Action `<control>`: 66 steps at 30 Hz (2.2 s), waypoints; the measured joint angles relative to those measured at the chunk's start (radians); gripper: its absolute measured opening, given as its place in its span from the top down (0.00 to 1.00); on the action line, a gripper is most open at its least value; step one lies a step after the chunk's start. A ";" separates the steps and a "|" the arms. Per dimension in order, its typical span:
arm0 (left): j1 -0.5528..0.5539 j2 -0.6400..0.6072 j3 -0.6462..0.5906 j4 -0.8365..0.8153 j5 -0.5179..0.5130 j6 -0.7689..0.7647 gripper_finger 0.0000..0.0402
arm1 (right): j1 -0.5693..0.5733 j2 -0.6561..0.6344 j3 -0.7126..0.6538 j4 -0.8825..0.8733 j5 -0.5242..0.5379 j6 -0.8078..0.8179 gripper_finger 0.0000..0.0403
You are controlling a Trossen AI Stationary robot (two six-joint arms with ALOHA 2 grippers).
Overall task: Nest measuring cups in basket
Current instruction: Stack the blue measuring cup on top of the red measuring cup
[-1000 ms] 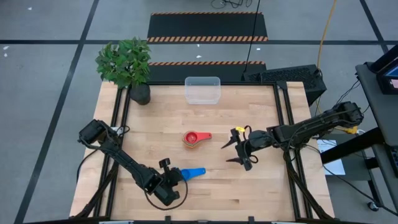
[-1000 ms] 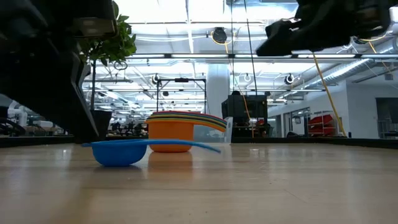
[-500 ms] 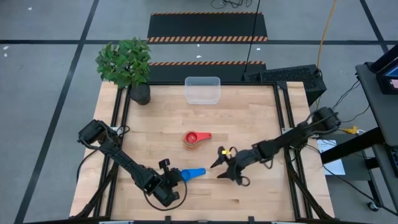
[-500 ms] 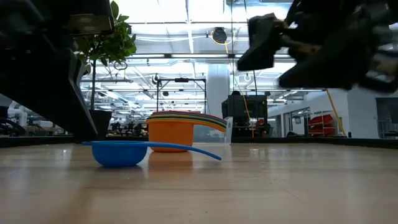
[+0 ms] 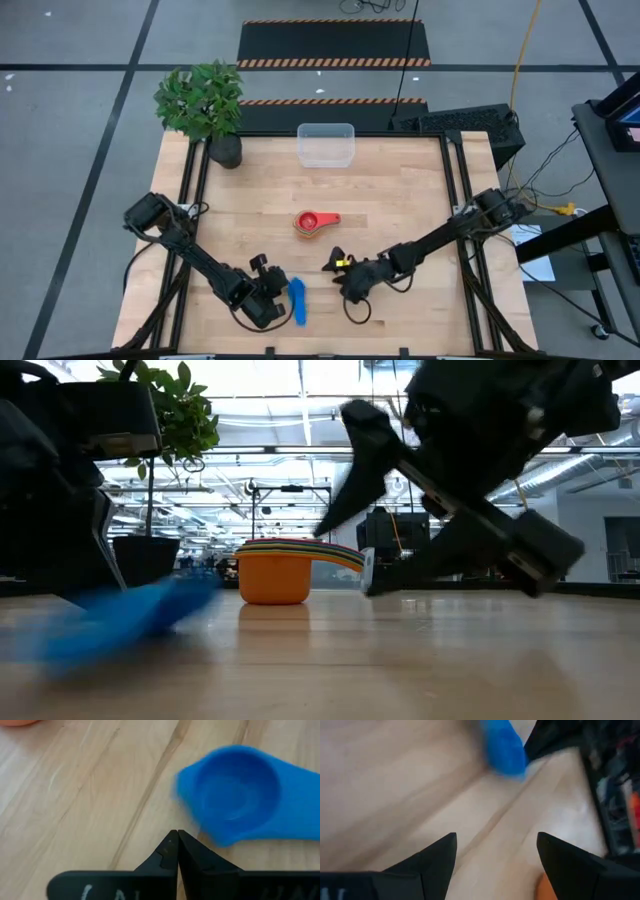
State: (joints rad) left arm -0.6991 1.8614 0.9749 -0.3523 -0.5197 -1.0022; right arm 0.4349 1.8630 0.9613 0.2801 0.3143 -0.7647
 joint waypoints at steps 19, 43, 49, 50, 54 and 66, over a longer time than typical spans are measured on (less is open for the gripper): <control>-0.071 0.002 0.012 0.210 0.137 0.054 0.98 | 0.036 0.045 0.015 0.172 0.022 -0.067 0.34; 0.020 0.130 0.013 0.768 0.134 0.355 0.96 | 0.103 -0.209 0.014 -0.054 0.114 0.152 0.34; 0.015 0.103 0.029 0.781 0.129 0.400 0.99 | 0.139 -0.234 0.014 -0.048 -0.058 0.297 0.34; 0.016 0.097 0.035 0.776 0.126 0.406 0.99 | 0.145 -0.233 0.014 -0.053 -0.064 0.322 0.34; 0.042 0.093 0.065 0.736 0.122 0.424 0.96 | 0.171 -0.221 0.013 -0.075 -0.089 0.398 0.34; 0.138 0.093 0.188 0.380 0.145 0.455 0.84 | 0.202 -0.220 0.013 -0.141 -0.071 0.419 0.34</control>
State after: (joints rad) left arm -0.5606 1.9545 1.1628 0.0276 -0.3751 -0.5474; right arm 0.6365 1.6430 0.9741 0.1391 0.2429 -0.3457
